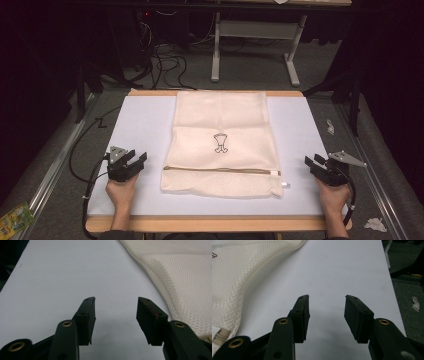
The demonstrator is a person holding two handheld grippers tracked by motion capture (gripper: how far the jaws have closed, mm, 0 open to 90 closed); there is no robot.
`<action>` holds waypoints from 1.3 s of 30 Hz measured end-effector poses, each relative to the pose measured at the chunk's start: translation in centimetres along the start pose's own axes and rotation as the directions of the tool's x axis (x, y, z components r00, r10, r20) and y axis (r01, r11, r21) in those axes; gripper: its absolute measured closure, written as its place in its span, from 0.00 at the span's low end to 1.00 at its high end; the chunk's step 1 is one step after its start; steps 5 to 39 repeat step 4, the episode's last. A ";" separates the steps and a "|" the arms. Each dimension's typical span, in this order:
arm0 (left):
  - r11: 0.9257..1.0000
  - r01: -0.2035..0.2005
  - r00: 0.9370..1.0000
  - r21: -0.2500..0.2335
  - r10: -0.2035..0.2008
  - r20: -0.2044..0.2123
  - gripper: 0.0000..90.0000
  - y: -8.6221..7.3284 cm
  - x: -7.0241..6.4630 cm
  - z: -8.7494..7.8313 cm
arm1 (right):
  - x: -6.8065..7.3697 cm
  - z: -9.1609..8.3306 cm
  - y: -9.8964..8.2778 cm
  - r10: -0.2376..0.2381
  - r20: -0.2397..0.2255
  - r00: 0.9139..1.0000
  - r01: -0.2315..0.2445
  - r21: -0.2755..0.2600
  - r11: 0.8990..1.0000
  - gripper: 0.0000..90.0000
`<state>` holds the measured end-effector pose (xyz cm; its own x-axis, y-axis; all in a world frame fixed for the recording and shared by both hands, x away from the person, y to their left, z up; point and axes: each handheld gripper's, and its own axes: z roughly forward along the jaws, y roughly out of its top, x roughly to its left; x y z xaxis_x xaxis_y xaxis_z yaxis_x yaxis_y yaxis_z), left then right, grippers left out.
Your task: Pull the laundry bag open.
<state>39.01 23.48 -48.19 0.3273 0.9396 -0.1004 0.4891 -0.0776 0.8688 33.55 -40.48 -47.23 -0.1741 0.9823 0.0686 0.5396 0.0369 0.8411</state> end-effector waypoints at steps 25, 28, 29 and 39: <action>1.000 -0.004 1.000 -0.007 0.004 0.001 0.54 -0.1 -0.1 -0.1 | 0.0 0.0 0.0 0.000 0.001 1.000 0.000 0.003 1.000 0.62; 1.000 -0.004 1.000 -0.007 0.004 0.001 0.54 -0.1 -0.1 -0.1 | 0.0 0.0 0.0 0.000 0.001 1.000 0.000 0.003 1.000 0.62; 1.000 -0.004 1.000 -0.007 0.004 0.001 0.54 -0.1 -0.1 -0.1 | 0.0 0.0 0.0 0.000 0.001 1.000 0.000 0.003 1.000 0.62; 1.000 -0.004 1.000 -0.007 0.004 0.001 0.54 -0.1 -0.1 -0.1 | 0.0 0.0 0.0 0.000 0.001 1.000 0.000 0.003 1.000 0.62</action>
